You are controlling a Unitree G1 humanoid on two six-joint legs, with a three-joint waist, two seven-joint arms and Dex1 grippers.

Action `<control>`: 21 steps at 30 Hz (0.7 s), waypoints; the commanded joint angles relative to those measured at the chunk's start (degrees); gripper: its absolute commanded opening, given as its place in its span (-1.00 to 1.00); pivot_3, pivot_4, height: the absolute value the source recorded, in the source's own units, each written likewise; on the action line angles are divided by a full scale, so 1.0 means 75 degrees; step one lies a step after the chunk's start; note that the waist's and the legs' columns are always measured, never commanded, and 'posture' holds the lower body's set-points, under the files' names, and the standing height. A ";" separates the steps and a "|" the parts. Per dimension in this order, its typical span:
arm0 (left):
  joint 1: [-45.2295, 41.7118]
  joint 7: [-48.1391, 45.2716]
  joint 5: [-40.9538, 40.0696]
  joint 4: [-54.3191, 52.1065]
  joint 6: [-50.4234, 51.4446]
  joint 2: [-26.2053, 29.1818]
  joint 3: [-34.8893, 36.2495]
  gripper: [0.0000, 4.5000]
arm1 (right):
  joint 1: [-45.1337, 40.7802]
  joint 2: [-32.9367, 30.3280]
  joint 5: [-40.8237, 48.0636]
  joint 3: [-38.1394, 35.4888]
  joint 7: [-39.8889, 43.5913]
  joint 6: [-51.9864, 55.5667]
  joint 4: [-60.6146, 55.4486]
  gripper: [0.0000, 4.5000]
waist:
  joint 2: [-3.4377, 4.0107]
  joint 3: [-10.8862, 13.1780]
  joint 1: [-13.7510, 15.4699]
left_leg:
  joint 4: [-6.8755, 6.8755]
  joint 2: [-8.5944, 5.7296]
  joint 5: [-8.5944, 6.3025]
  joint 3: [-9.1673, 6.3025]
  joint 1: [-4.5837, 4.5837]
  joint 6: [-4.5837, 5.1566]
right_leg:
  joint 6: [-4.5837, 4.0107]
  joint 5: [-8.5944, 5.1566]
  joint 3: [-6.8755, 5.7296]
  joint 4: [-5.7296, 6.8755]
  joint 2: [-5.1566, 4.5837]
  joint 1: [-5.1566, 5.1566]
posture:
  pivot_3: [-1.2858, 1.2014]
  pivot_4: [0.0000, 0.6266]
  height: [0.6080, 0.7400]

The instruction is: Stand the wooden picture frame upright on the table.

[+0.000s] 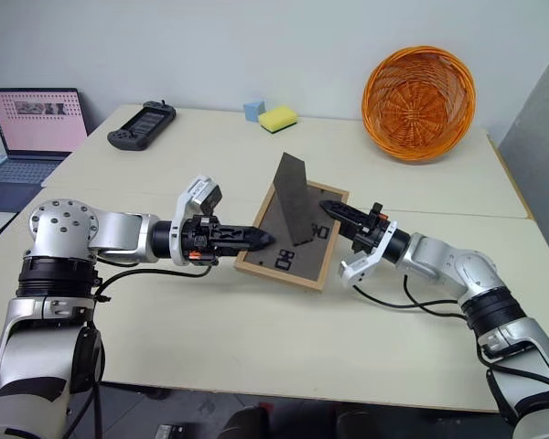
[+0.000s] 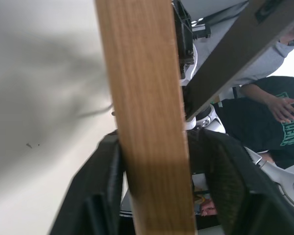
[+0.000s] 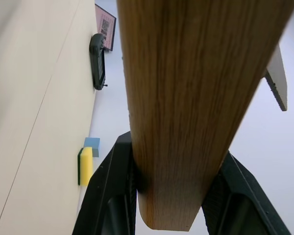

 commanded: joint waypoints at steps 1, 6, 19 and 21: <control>-0.0223 -0.0123 -0.0127 -0.0283 0.0028 -0.0025 0.0215 0.54 | -0.0042 0.0015 0.0064 -0.0070 0.0017 -0.0018 -0.0283 -0.42 | 0.0000 0.0000 0.0000 | 0.0000 0.0000 0.0000 0.0000 0.0000 0.0000 | 0.0000 0.0000 0.0000 0.0000 0.0000 0.0000 | 0.03 -0.52 1.00; -0.0162 -0.0240 0.0125 -0.0502 0.0007 -0.0024 0.0312 0.81 | -0.0020 -0.0002 0.0082 -0.0075 0.0048 0.0009 -0.0260 -0.42 | 0.0000 0.0000 -0.0001 | 0.0000 0.0000 0.0000 -0.0001 0.0000 0.0000 | 0.0000 0.0000 0.0000 0.0000 0.0000 0.0000 | 0.03 -0.52 1.00; 0.2299 -0.3023 0.2193 -0.3914 -0.3570 0.1519 0.1406 0.81 | -0.0171 0.0390 0.2935 -0.0416 0.2445 0.0285 0.0372 -0.42 | 0.0000 0.0000 0.0003 | 0.0001 0.0008 -0.0002 0.0009 0.0008 0.0003 | -0.0001 0.0001 0.0003 -0.0015 -0.0003 0.0021 | 0.03 -0.52 1.00; 0.2596 -0.2979 0.2402 -0.4384 -0.3937 0.1514 0.1531 0.81 | -0.0178 0.0535 0.3744 -0.0482 0.3194 0.0527 0.0496 -0.42 | 0.0000 0.0000 0.0005 | 0.0002 0.0008 -0.0004 0.0008 0.0008 0.0007 | -0.0001 0.0001 0.0002 -0.0017 -0.0004 0.0024 | 0.03 -0.52 1.00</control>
